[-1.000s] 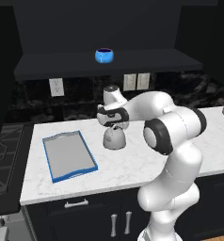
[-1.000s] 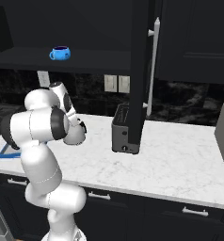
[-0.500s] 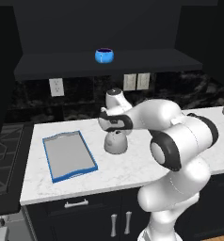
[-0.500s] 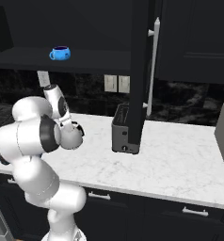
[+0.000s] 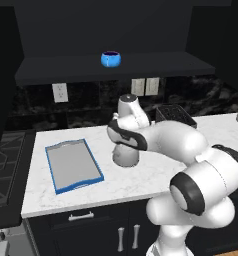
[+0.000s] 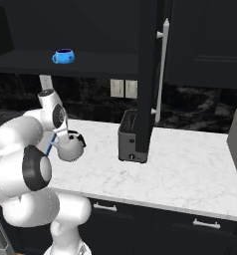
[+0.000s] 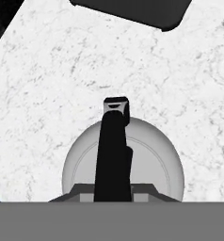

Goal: Pick the kettle from the counter and place it on the tray. Then pick the mug from the cabinet and place it on the tray. Then close the cabinet doors.

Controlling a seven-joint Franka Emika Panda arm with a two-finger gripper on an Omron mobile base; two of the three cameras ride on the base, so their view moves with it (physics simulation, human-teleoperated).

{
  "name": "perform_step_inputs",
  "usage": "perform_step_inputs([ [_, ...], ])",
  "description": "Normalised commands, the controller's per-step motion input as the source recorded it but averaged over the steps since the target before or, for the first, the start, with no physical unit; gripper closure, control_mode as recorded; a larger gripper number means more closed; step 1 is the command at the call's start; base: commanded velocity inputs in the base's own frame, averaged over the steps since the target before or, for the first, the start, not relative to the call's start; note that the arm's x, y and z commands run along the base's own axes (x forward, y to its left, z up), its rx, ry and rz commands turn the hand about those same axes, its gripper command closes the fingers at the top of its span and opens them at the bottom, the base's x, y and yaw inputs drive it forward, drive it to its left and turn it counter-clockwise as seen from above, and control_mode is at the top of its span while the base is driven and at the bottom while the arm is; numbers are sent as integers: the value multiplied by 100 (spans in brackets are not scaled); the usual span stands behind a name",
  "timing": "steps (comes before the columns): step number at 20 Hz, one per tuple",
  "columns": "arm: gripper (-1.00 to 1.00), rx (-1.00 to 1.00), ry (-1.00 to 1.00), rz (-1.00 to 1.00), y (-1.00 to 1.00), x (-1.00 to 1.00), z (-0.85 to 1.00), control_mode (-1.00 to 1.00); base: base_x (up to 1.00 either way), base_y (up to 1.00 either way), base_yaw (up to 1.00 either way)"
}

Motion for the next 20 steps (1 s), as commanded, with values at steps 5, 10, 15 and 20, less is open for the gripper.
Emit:
perform_step_inputs([
  [5,100,0,-5,-22,18,-35,37,-100,0,0,0],
  [10,100,0,-3,-23,23,-8,42,-100,0,0,0],
  [15,100,8,0,-18,28,-1,39,-100,0,0,0],
  [20,100,8,1,-11,51,-1,17,-100,0,0,0],
])
